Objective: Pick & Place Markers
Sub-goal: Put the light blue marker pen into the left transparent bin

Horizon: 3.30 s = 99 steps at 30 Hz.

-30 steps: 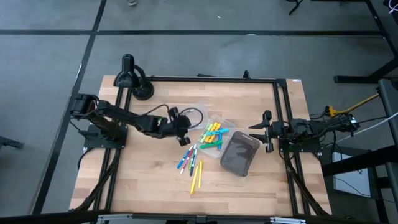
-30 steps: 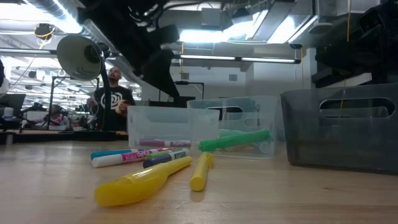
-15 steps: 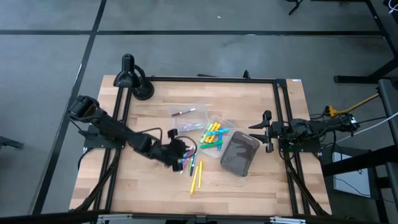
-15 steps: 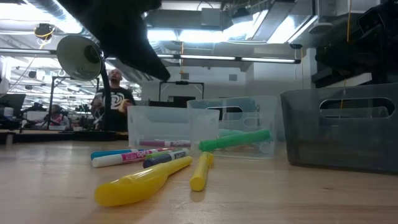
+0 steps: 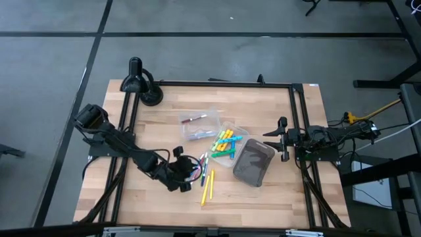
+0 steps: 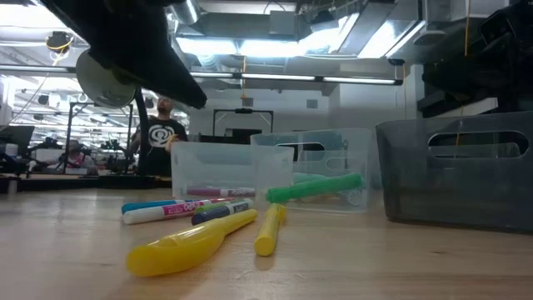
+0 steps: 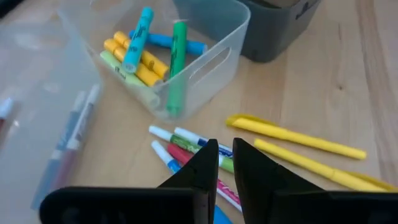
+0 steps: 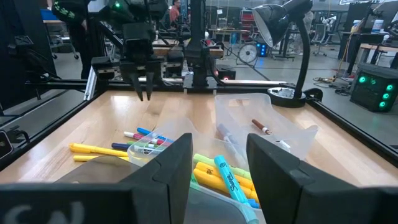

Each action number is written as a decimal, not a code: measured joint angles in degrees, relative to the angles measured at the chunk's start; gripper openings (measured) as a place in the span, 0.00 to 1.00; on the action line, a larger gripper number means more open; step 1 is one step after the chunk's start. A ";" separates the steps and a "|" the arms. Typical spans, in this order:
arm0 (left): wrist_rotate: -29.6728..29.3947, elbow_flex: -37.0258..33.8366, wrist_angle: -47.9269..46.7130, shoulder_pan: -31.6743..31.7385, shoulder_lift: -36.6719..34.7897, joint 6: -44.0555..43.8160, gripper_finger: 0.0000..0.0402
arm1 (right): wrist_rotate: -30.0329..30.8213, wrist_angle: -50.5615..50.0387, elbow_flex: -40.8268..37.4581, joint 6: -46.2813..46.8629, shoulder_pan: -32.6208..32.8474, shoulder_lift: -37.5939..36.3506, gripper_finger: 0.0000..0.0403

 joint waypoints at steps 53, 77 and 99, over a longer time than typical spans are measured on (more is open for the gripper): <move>4.59 0.01 -3.04 4.90 11.37 -19.23 0.23 | -0.01 0.00 0.00 0.00 -0.01 0.00 0.38; 7.81 0.02 -1.80 4.44 11.37 -20.66 0.29 | -0.01 0.00 0.00 0.01 0.00 -0.02 0.38; 1.55 0.31 -4.84 3.64 16.77 -21.93 0.27 | -0.01 0.00 0.00 0.02 0.01 -0.02 0.38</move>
